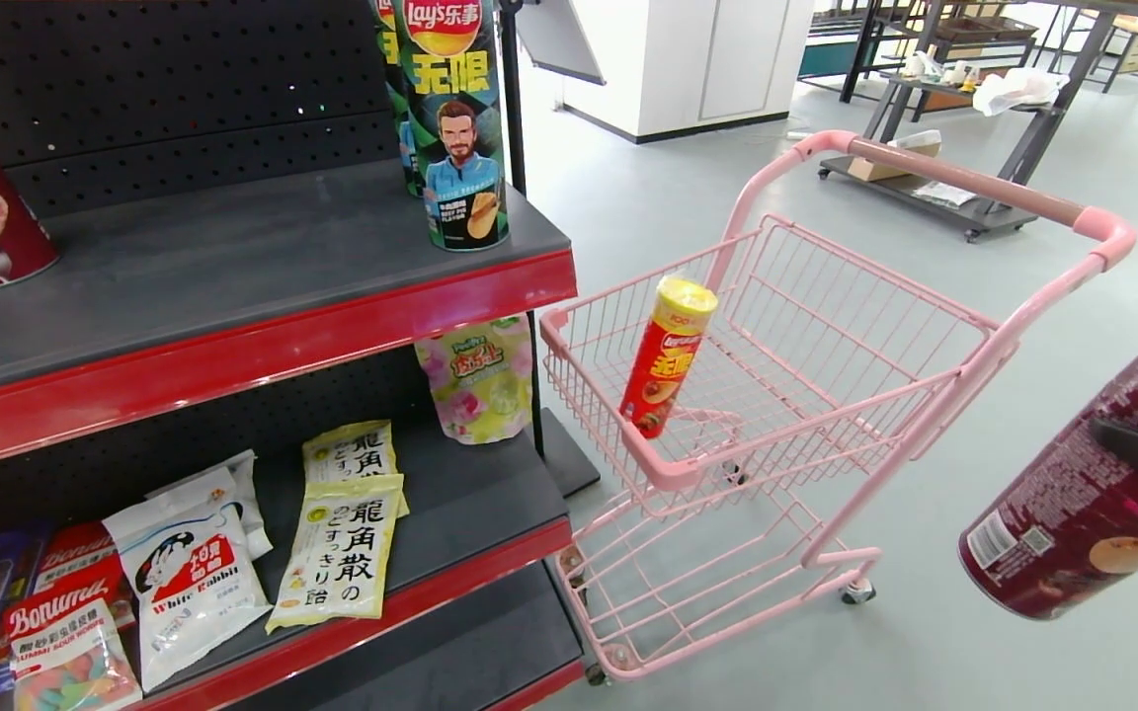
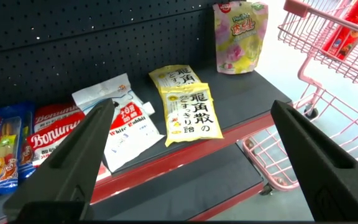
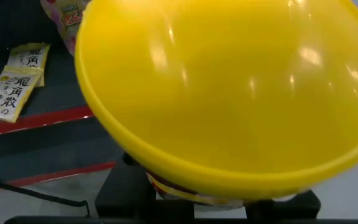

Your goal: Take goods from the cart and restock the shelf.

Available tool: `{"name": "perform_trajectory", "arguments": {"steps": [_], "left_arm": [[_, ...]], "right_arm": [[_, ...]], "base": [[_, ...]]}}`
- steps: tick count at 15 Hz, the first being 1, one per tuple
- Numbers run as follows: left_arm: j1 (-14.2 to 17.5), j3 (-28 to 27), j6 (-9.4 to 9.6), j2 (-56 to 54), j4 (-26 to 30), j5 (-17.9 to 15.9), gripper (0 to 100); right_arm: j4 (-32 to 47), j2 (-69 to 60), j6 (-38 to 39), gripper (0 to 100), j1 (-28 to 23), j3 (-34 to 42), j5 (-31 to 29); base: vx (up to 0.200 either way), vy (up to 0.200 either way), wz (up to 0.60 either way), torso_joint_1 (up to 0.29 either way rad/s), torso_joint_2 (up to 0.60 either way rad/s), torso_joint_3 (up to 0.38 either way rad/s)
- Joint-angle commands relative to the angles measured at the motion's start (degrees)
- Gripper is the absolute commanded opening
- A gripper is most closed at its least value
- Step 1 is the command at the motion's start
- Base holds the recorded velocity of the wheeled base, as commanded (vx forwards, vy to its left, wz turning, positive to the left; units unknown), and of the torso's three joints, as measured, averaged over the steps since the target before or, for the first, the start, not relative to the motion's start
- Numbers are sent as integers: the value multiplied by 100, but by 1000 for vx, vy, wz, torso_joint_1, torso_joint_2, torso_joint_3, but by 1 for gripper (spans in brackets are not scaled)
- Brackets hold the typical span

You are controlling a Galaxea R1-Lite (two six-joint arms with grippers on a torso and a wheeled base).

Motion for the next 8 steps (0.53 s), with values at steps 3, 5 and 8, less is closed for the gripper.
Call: {"name": "perform_trajectory", "arguments": {"steps": [3,5,8], "left_arm": [[5,1,2,5,0,3,100],[-4,1,2,5,0,3,100],[-4,1,2,5,0,3,100]], "right_arm": [[124,-167,-6,0,-4,8,0],[124,-158,-6,0,-4,25,0],[124,-141,-6,0,-4,34,0]], "base": [[0,0,0,32,-133,-102],[0,0,0,110,-420,-308],[0,0,0,154,-492,-352]]}}
